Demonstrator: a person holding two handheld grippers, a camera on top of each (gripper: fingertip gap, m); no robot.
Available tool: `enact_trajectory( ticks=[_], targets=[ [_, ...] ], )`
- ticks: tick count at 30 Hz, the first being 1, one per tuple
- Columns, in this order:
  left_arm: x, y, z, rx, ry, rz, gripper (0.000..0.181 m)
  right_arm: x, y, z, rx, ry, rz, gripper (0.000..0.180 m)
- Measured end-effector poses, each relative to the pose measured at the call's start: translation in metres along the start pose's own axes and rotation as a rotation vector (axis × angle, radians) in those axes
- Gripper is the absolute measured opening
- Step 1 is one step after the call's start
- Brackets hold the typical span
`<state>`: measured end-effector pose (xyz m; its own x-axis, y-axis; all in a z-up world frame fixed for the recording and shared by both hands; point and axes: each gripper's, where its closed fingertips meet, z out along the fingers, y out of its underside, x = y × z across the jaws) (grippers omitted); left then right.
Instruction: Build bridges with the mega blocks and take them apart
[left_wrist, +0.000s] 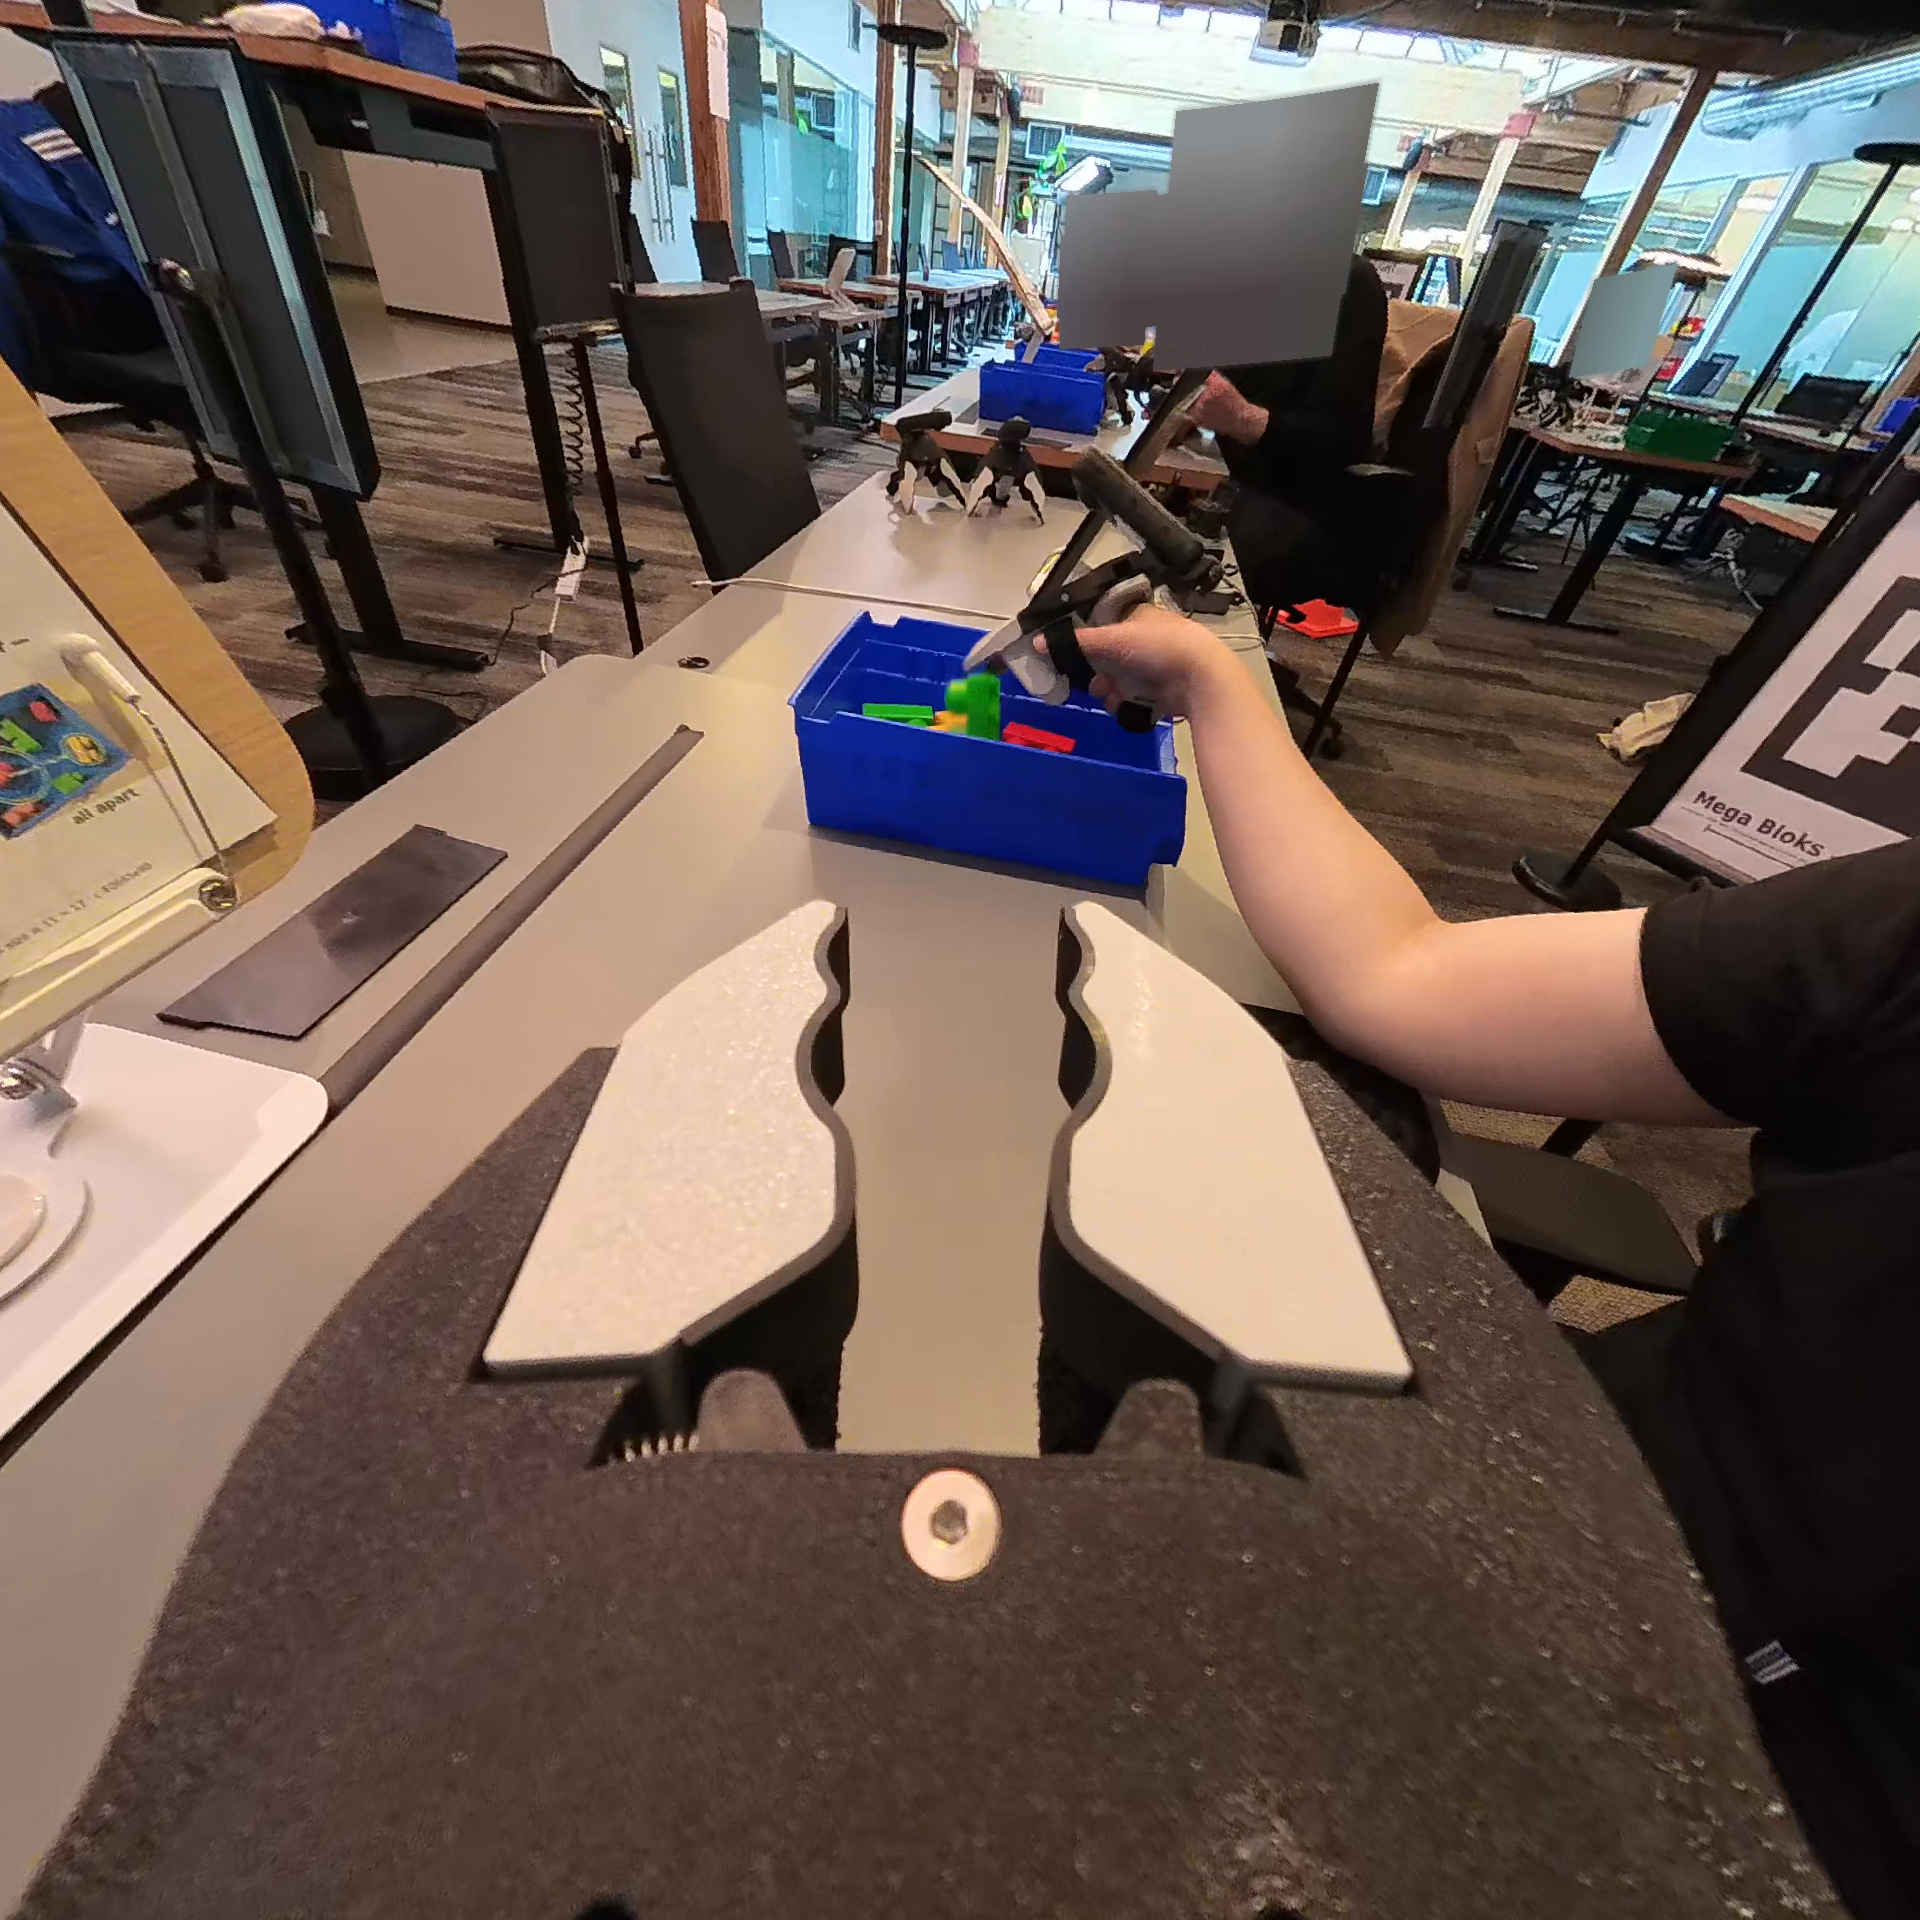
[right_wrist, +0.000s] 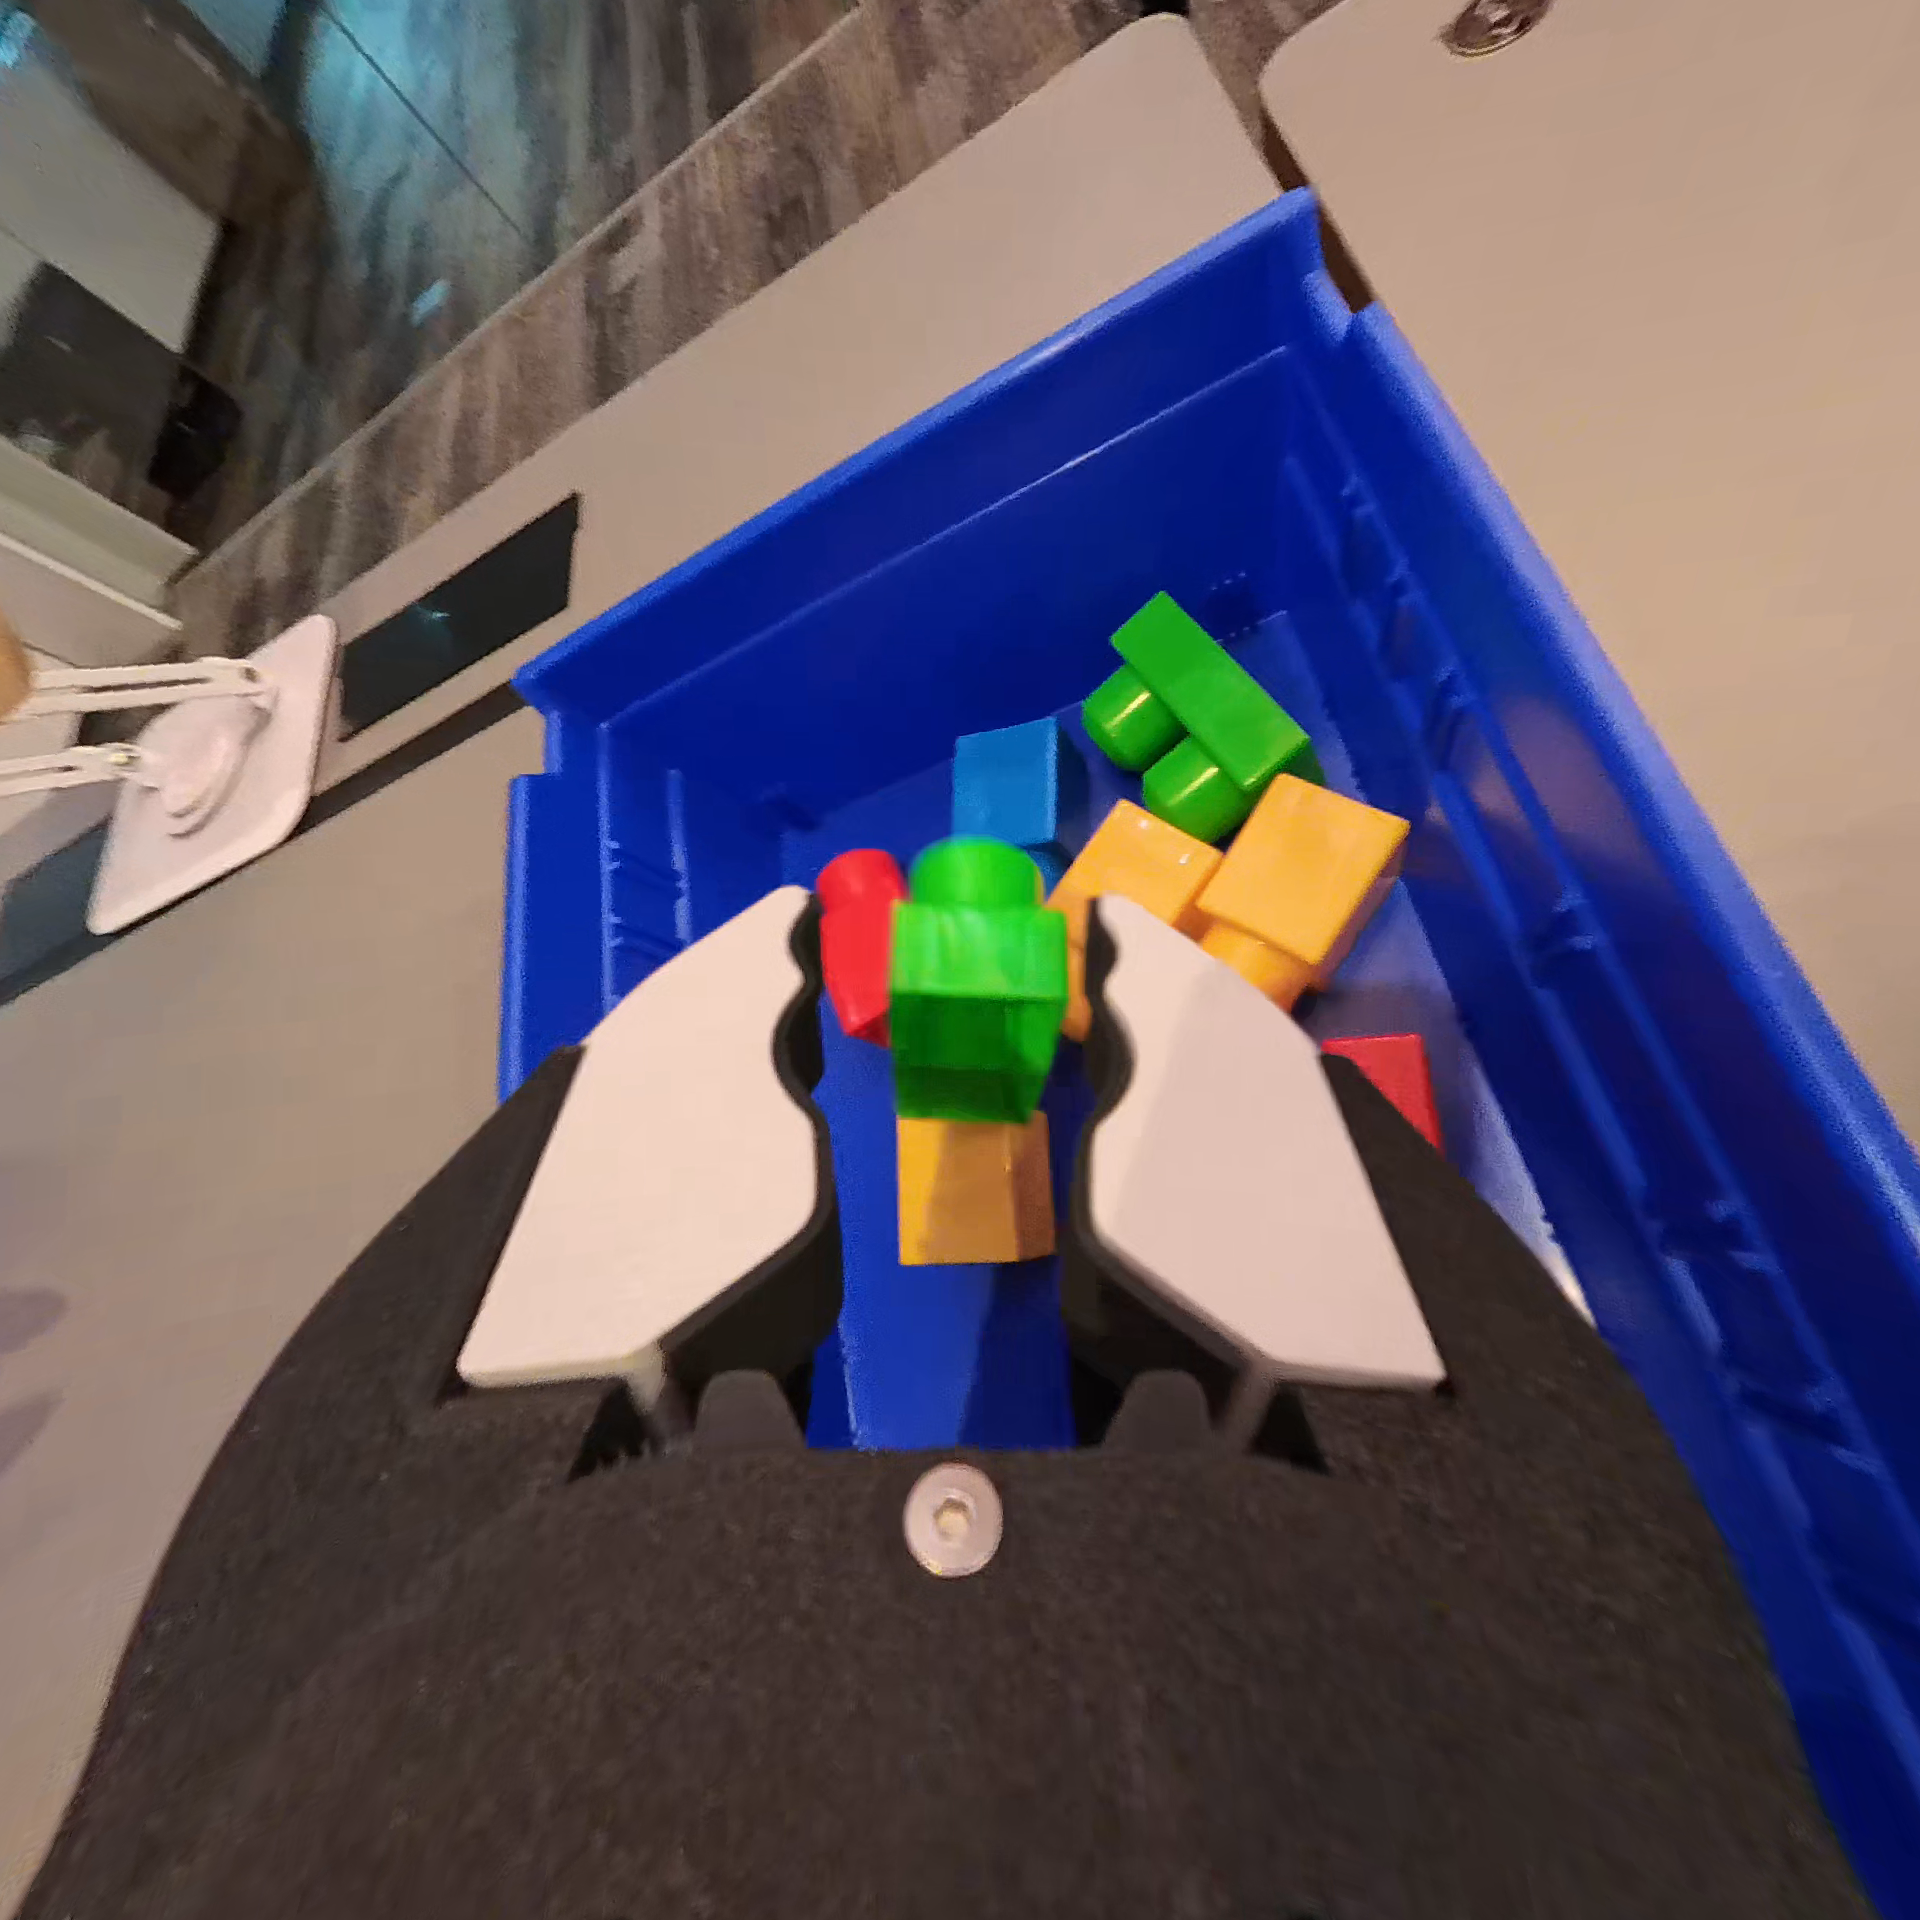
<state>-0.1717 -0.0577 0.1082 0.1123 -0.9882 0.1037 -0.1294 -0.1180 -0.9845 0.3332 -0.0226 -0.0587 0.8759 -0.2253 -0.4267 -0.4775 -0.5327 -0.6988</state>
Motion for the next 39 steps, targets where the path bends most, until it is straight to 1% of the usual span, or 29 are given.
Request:
enact_trajectory(
  ticks=[1, 4, 8, 10, 13, 14, 16, 17, 18, 20, 21, 22, 24, 25, 27, 29, 32, 33, 37, 39],
  targets=[
    [0.000, 0.001, 0.001, -0.003, 0.000, -0.001, 0.038, 0.002, -0.002, -0.001, 0.004, 0.029, -0.017, 0.055],
    [-0.001, 0.001, -0.001, -0.012, -0.015, 0.009, 0.038, -0.011, -0.016, -0.013, 0.058, 0.035, -0.107, 0.055],
    [-0.004, -0.009, -0.016, 0.004, -0.080, 0.038, 0.037, -0.076, -0.053, -0.048, 0.250, -0.079, -0.277, 0.053],
    [-0.007, -0.019, -0.037, 0.007, -0.171, 0.073, 0.037, -0.120, -0.068, -0.069, 0.356, -0.132, -0.397, 0.052],
    [0.003, -0.044, -0.081, 0.059, -0.326, 0.131, 0.035, -0.196, -0.080, -0.096, 0.511, -0.223, -0.560, 0.050],
    [0.007, -0.053, -0.097, 0.091, -0.374, 0.137, 0.031, -0.222, -0.079, -0.102, 0.550, -0.267, -0.606, 0.049],
    [0.008, -0.067, -0.129, 0.133, -0.499, 0.110, 0.006, -0.268, -0.070, -0.105, 0.580, -0.356, -0.709, 0.050],
    [0.005, -0.068, -0.143, 0.119, -0.560, 0.107, 0.005, -0.283, -0.062, -0.101, 0.555, -0.371, -0.776, 0.050],
    [-0.002, -0.063, -0.156, 0.061, -0.618, 0.114, 0.008, -0.289, -0.055, -0.094, 0.516, -0.342, -0.836, 0.050],
    [-0.031, -0.041, -0.191, -0.122, -0.789, 0.109, 0.021, -0.285, -0.052, -0.078, 0.455, -0.217, -0.931, 0.051],
    [-0.047, -0.029, -0.210, -0.210, -0.871, 0.120, 0.022, -0.282, -0.052, -0.072, 0.437, -0.167, -0.963, 0.051],
    [-0.060, -0.014, -0.226, -0.302, -0.911, 0.149, 0.022, -0.279, -0.050, -0.066, 0.418, -0.140, -0.978, 0.051],
    [-0.082, 0.031, -0.253, -0.542, -0.896, 0.208, 0.026, -0.279, -0.045, -0.058, 0.381, -0.159, -0.965, 0.051],
    [-0.091, 0.060, -0.270, -0.694, -0.872, 0.226, 0.032, -0.281, -0.040, -0.055, 0.363, -0.195, -0.952, 0.051],
    [-0.102, 0.115, -0.305, -0.975, -0.814, 0.256, 0.034, -0.285, -0.032, -0.050, 0.323, -0.248, -0.938, 0.049],
    [-0.110, 0.156, -0.335, -1.156, -0.758, 0.308, 0.036, -0.286, -0.029, -0.047, 0.309, -0.251, -0.943, 0.047],
    [-0.120, 0.197, -0.372, -1.347, -0.717, 0.362, 0.046, -0.289, -0.027, -0.046, 0.314, -0.249, -0.961, 0.045],
    [-0.123, 0.206, -0.381, -1.390, -0.704, 0.366, 0.046, -0.292, -0.026, -0.047, 0.316, -0.265, -0.960, 0.044],
    [-0.136, 0.218, -0.393, -1.436, -0.660, 0.386, 0.049, -0.302, -0.023, -0.048, 0.318, -0.323, -0.950, 0.042],
    [-0.144, 0.222, -0.398, -1.456, -0.645, 0.396, 0.049, -0.303, -0.022, -0.046, 0.307, -0.319, -0.954, 0.042]
  ],
)
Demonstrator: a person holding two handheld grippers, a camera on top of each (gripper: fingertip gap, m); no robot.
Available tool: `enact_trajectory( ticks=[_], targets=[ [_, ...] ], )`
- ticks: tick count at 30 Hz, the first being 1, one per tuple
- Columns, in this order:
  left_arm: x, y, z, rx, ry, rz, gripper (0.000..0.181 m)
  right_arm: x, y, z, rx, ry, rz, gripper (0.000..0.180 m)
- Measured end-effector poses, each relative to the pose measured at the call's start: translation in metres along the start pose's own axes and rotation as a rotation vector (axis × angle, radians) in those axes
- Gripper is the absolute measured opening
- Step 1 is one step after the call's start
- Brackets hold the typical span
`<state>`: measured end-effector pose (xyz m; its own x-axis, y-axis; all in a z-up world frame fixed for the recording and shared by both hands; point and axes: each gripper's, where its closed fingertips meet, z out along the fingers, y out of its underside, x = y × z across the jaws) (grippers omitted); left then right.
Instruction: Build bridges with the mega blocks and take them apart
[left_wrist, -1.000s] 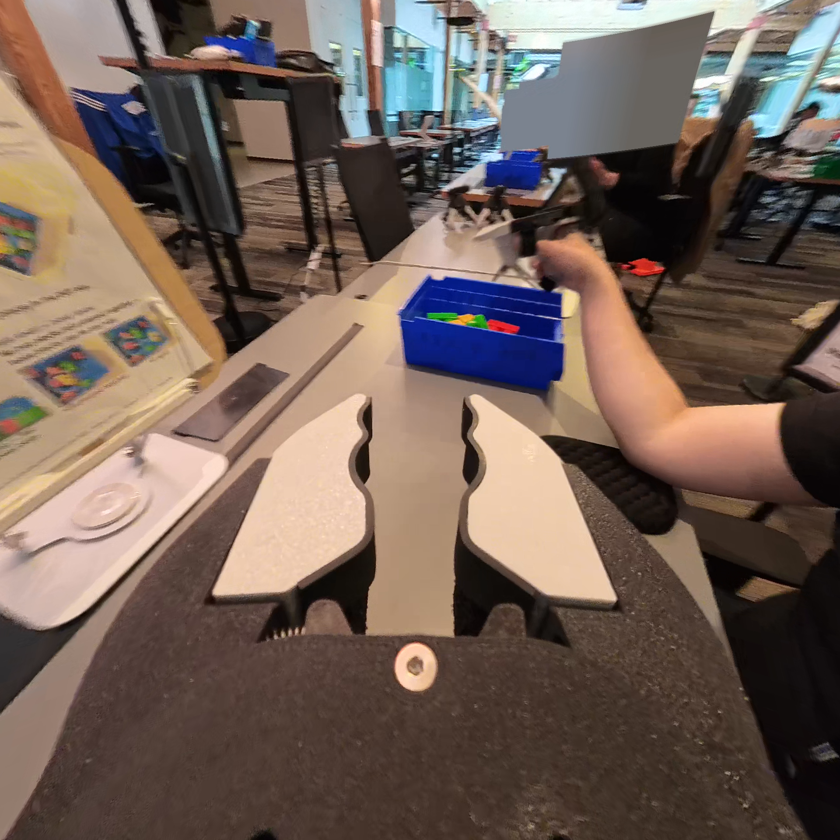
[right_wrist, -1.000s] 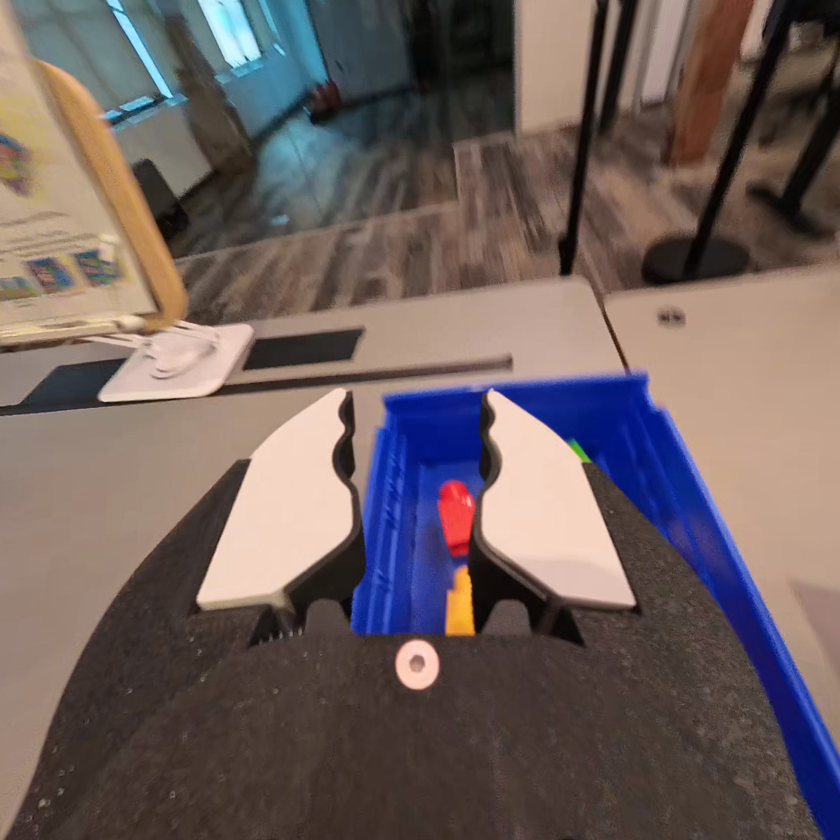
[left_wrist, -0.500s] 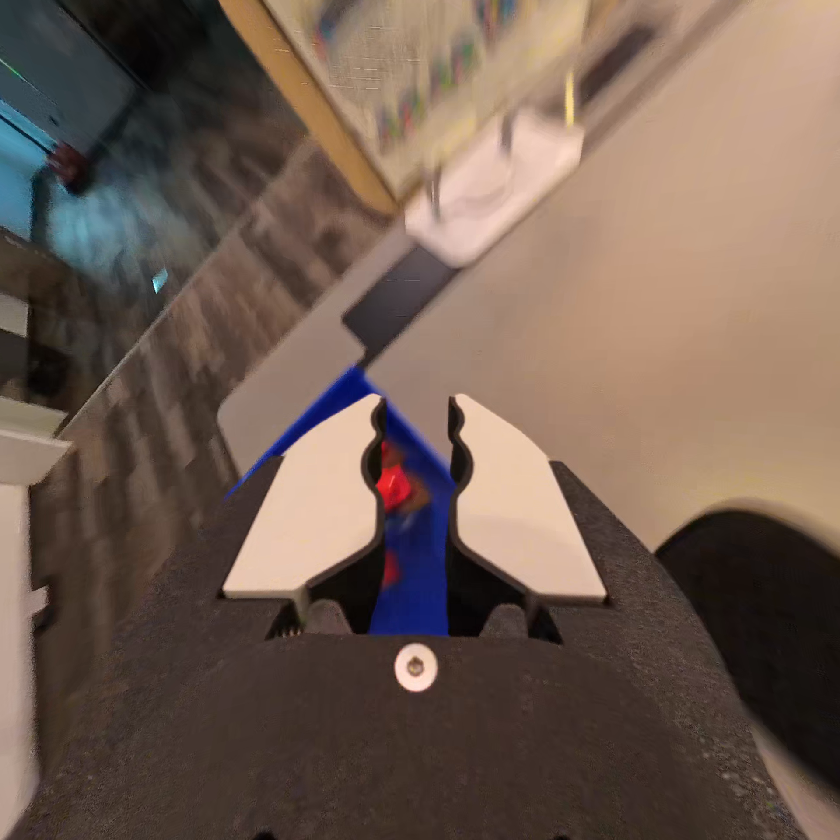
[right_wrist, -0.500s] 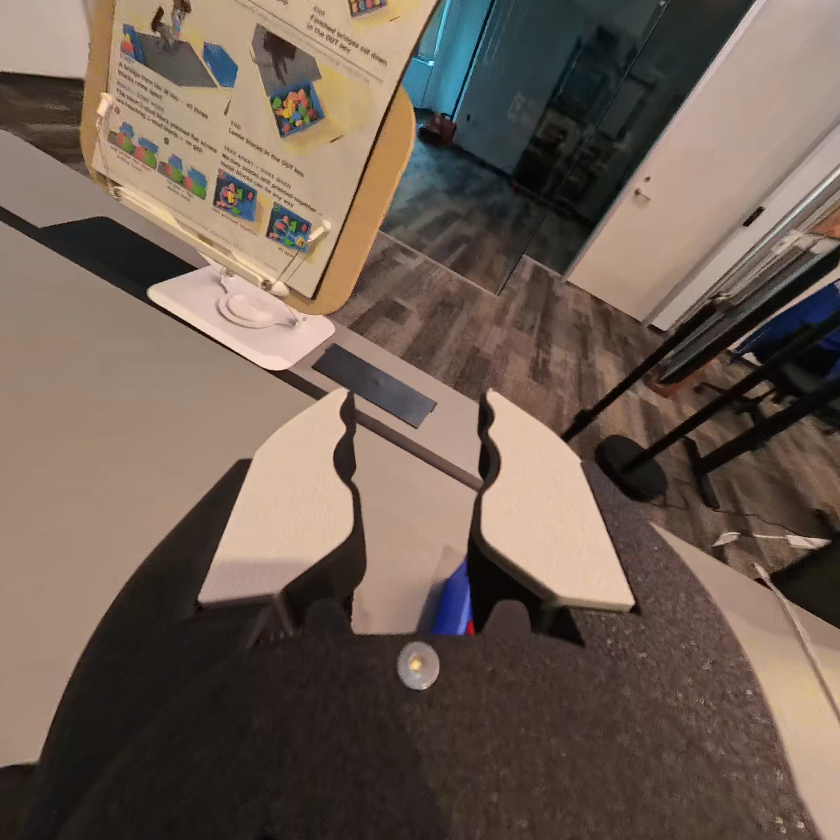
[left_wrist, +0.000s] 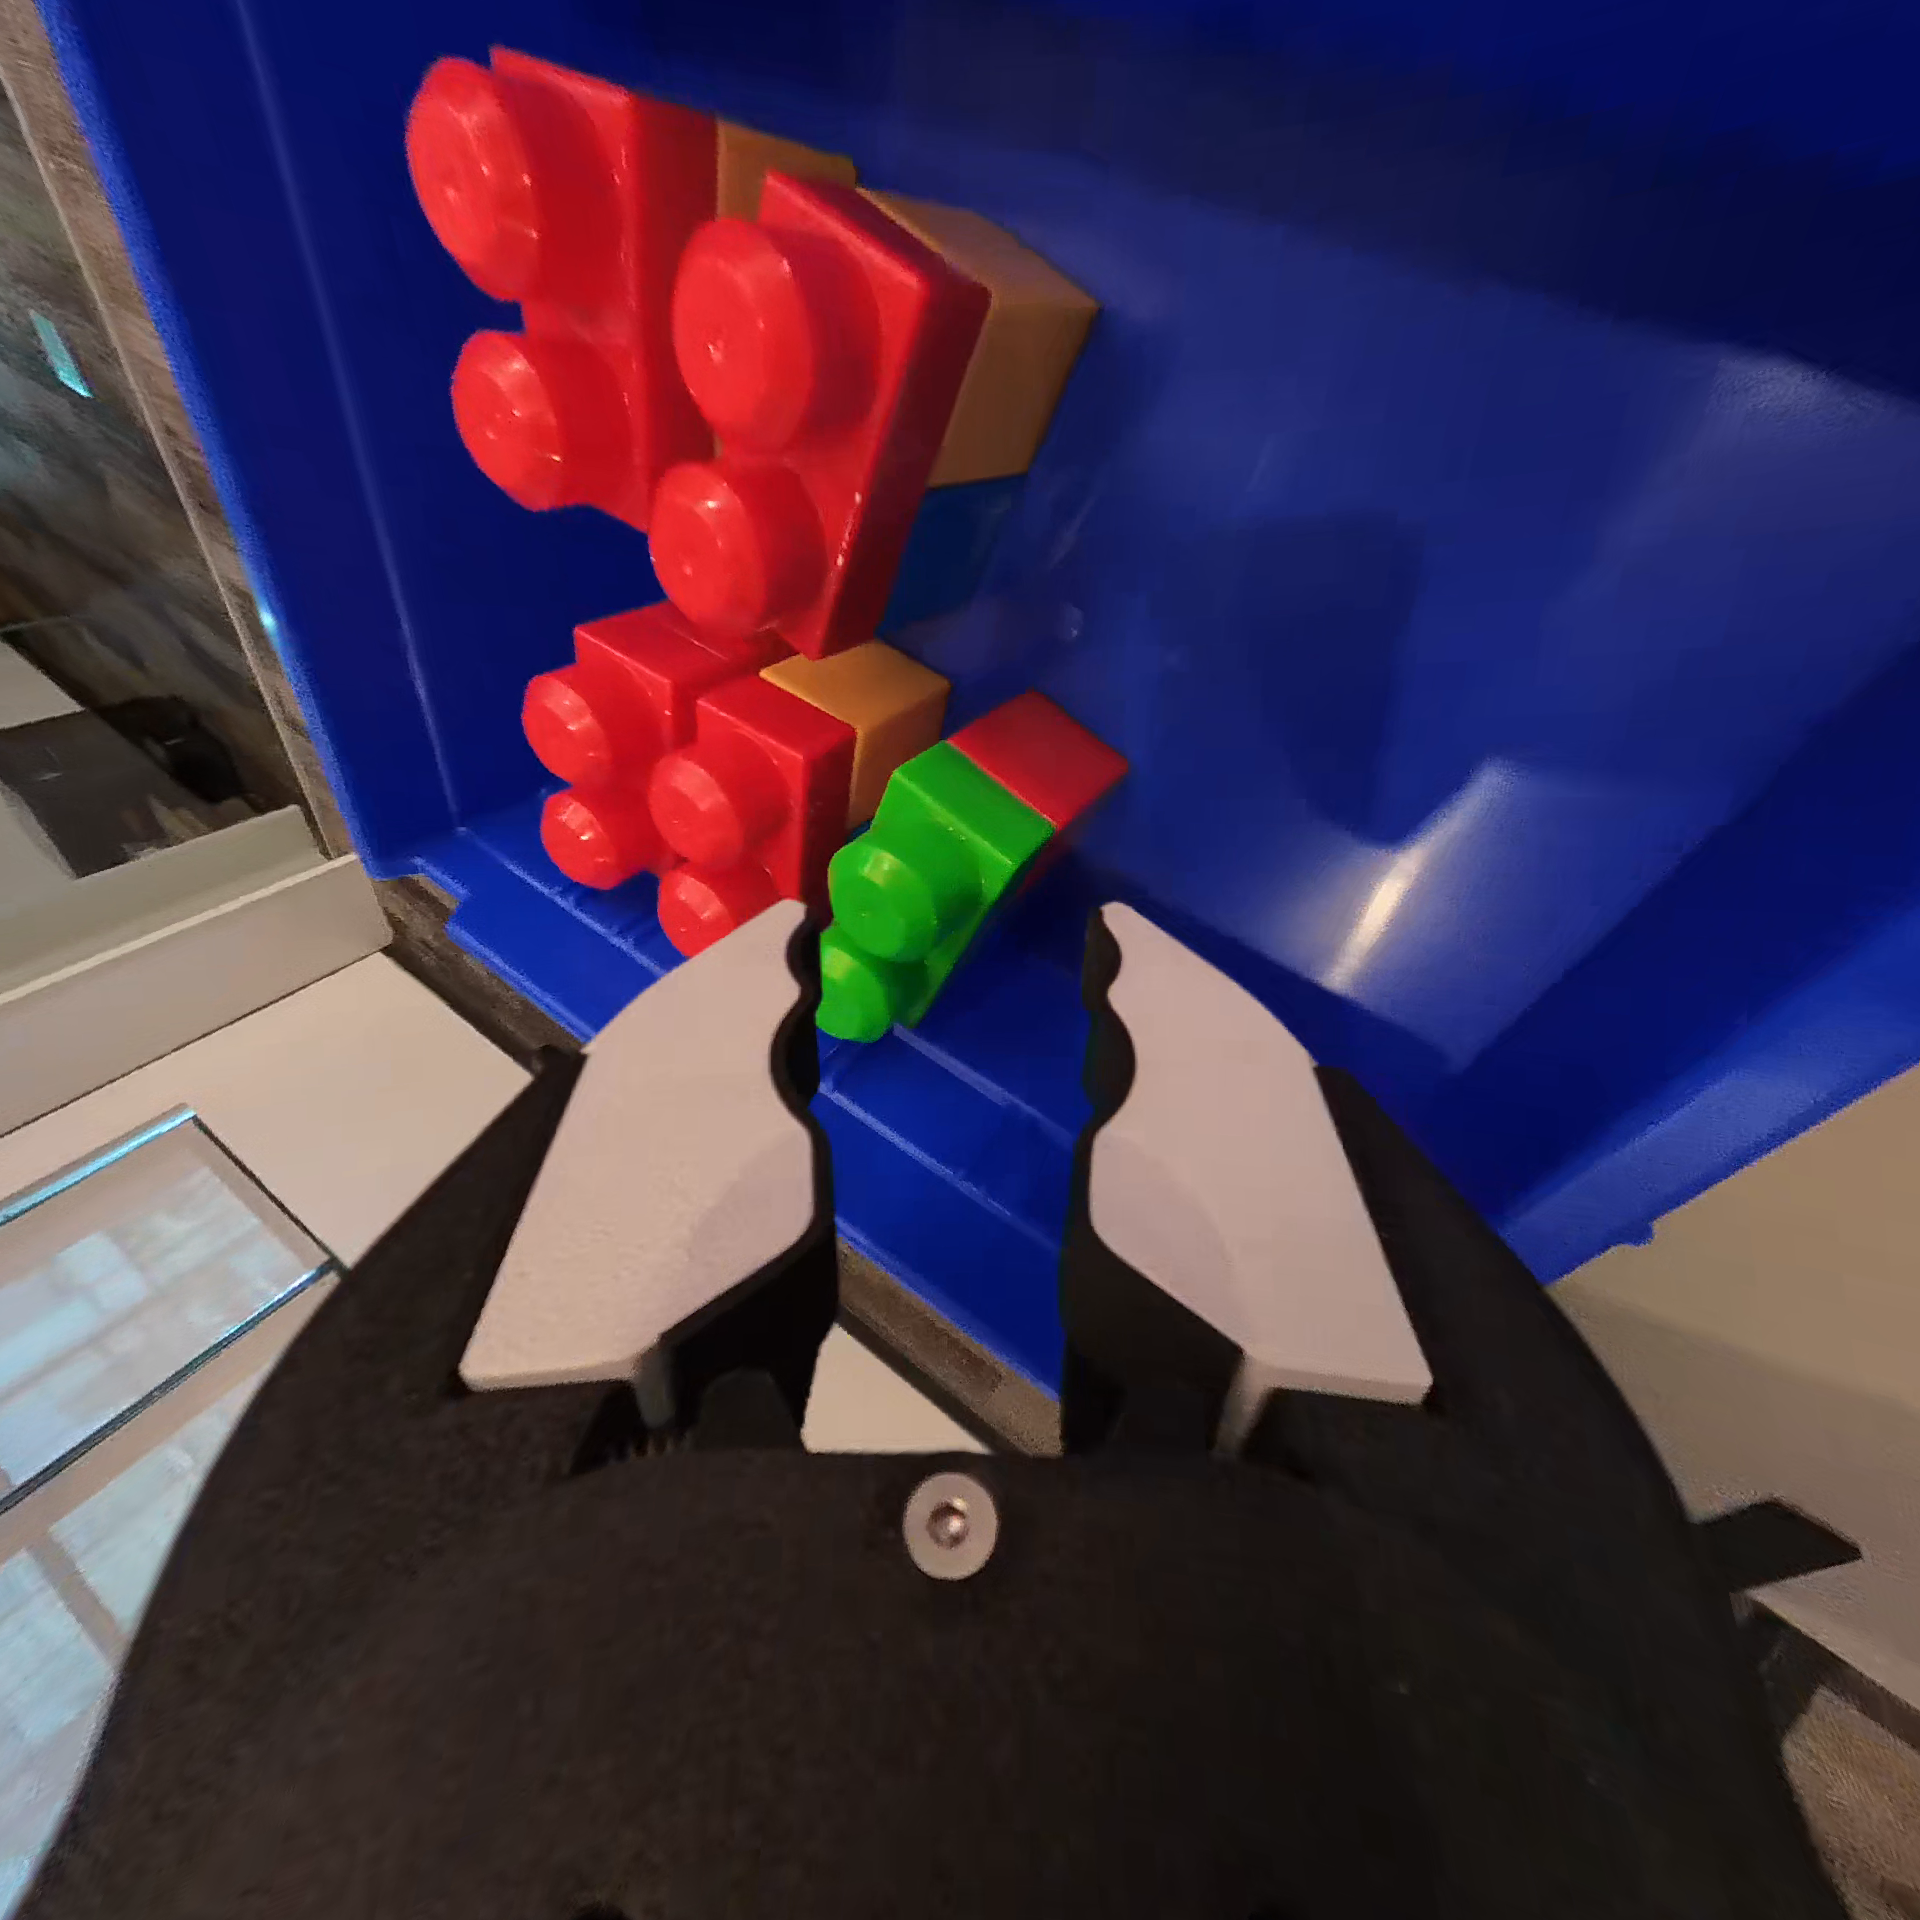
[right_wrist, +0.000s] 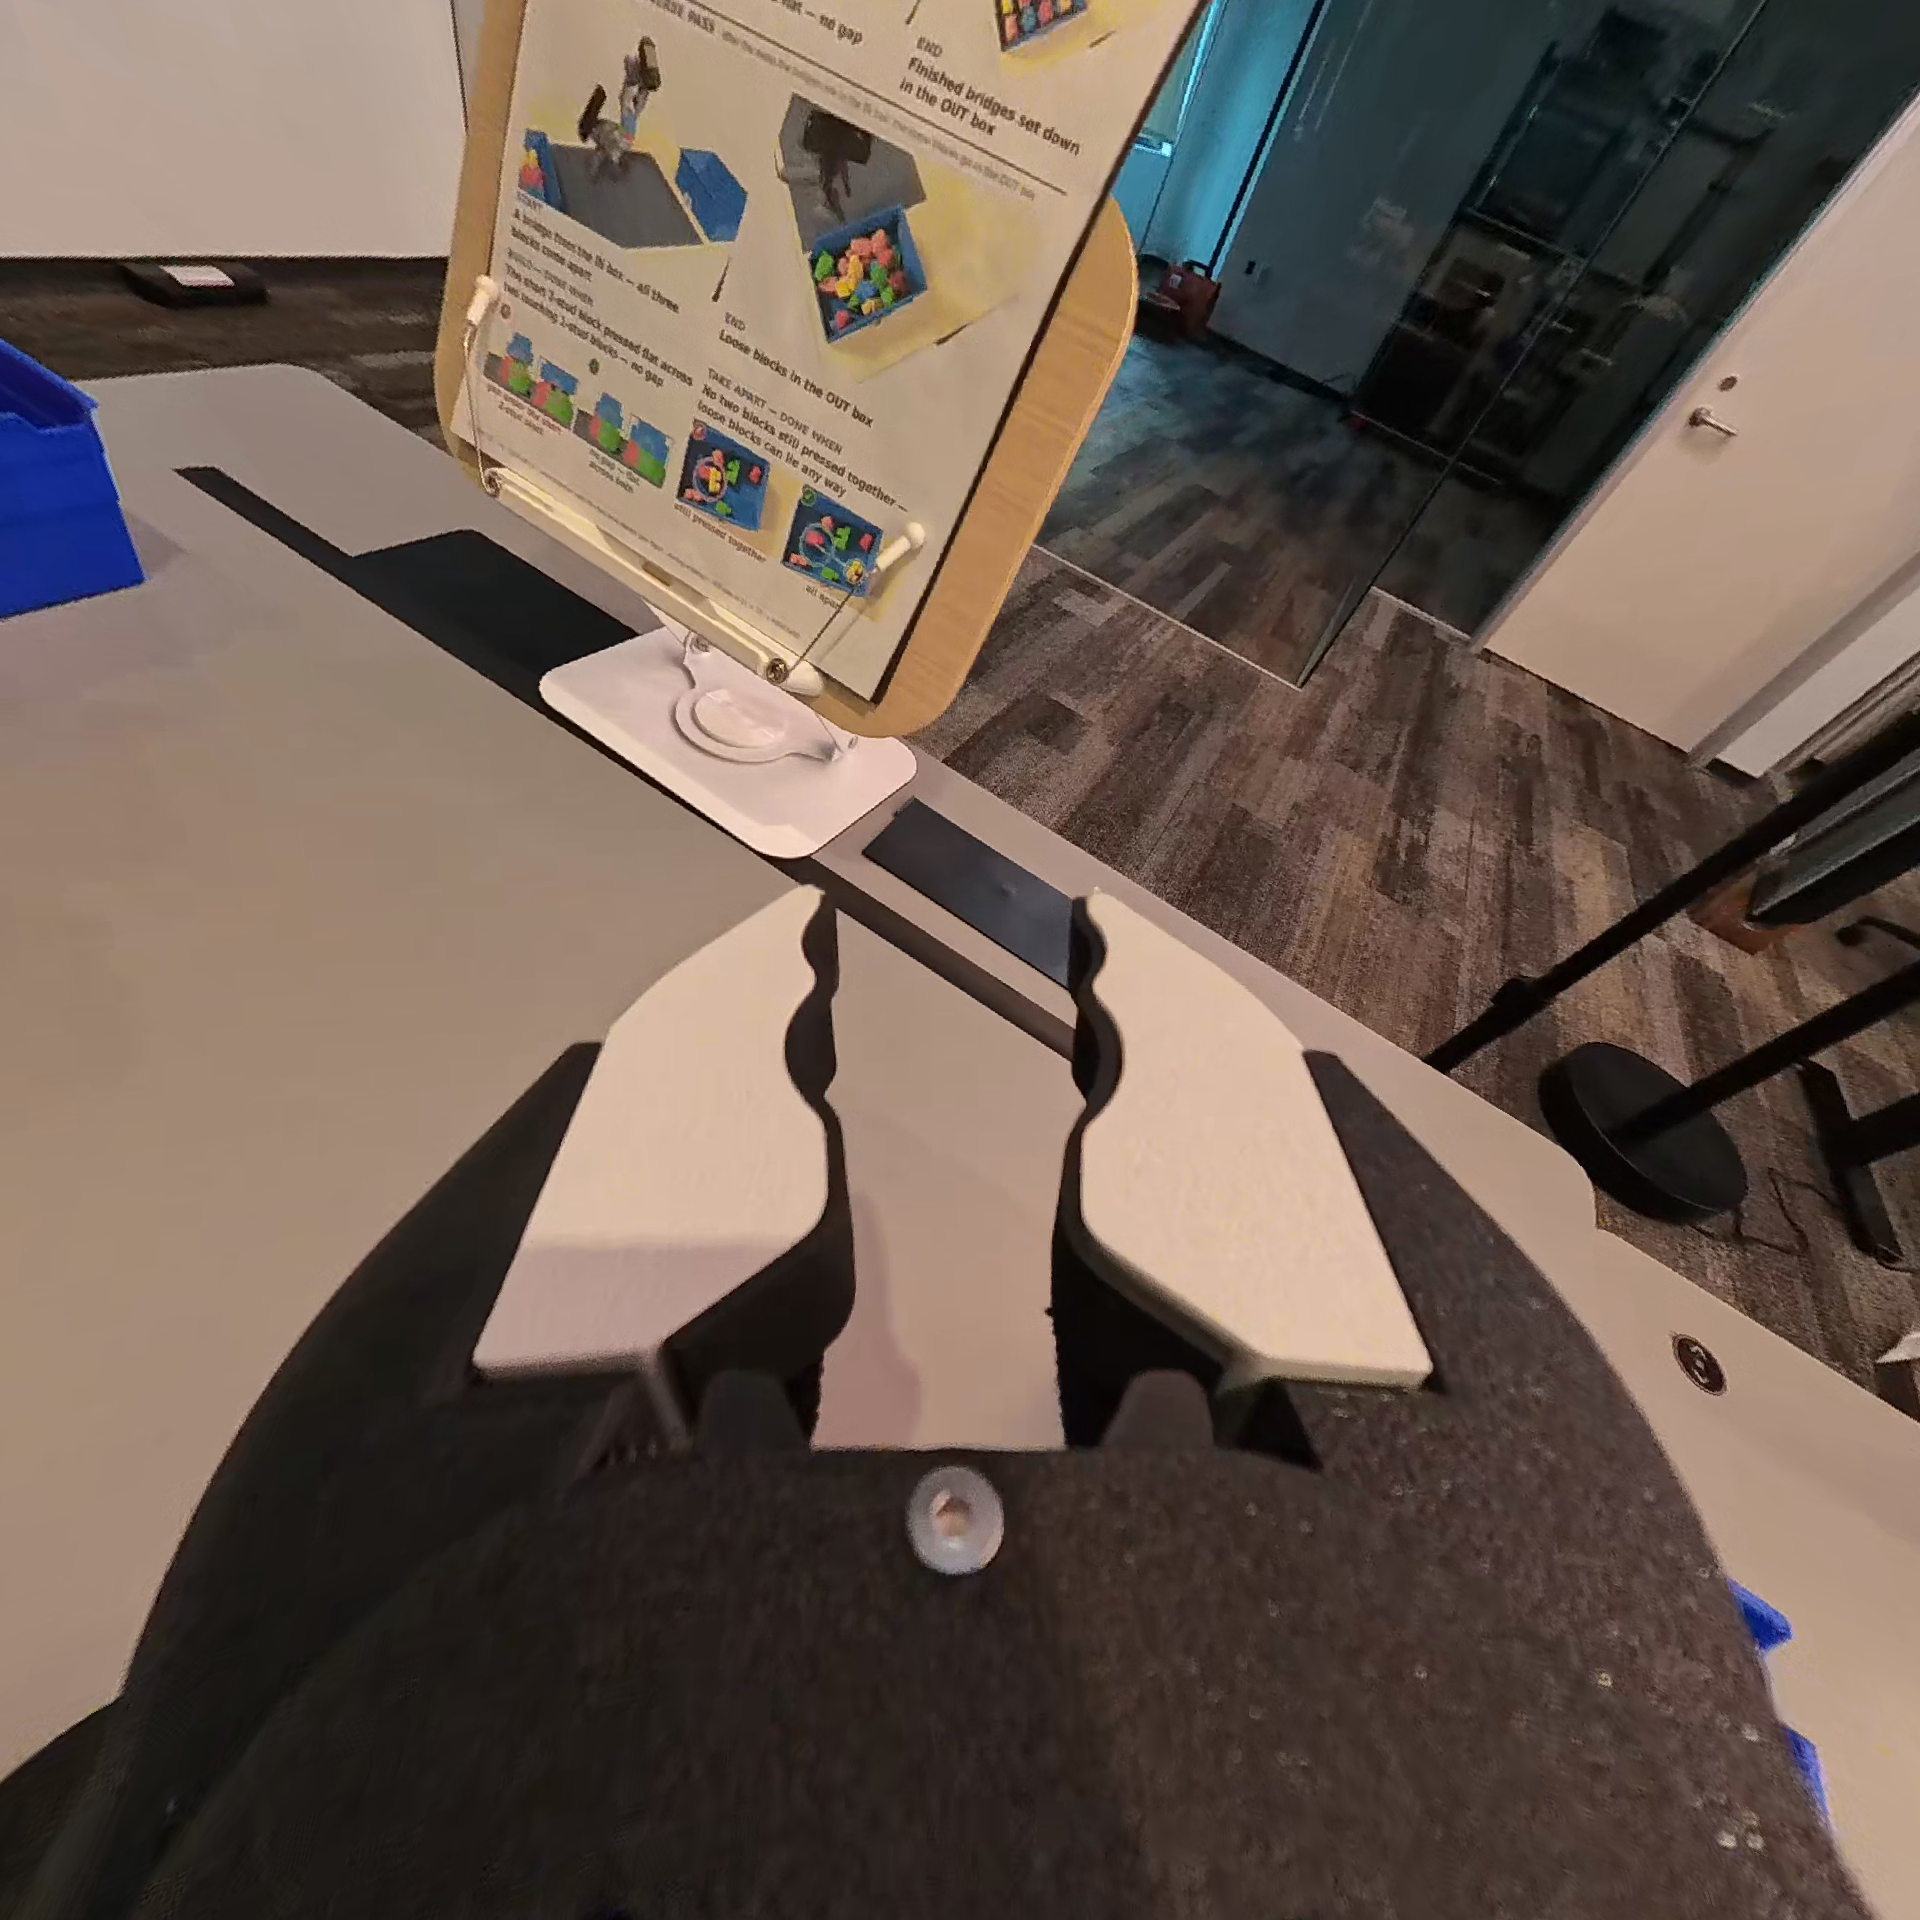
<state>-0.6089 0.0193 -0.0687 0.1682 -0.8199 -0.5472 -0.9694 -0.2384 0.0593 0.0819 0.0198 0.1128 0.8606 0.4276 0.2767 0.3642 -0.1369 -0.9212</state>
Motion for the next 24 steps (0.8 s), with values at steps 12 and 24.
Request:
enact_trajectory(
  ticks=[12, 24],
  targets=[
    [0.005, 0.016, 0.042, -0.053, 0.163, 0.065, 0.057, -0.012, 0.019, 0.009, -0.090, -0.118, 0.058, 0.035],
    [-0.006, 0.008, 0.037, 0.083, 0.157, -0.180, 0.041, -0.029, 0.032, 0.023, -0.169, -0.184, 0.028, 0.035]
  ],
)
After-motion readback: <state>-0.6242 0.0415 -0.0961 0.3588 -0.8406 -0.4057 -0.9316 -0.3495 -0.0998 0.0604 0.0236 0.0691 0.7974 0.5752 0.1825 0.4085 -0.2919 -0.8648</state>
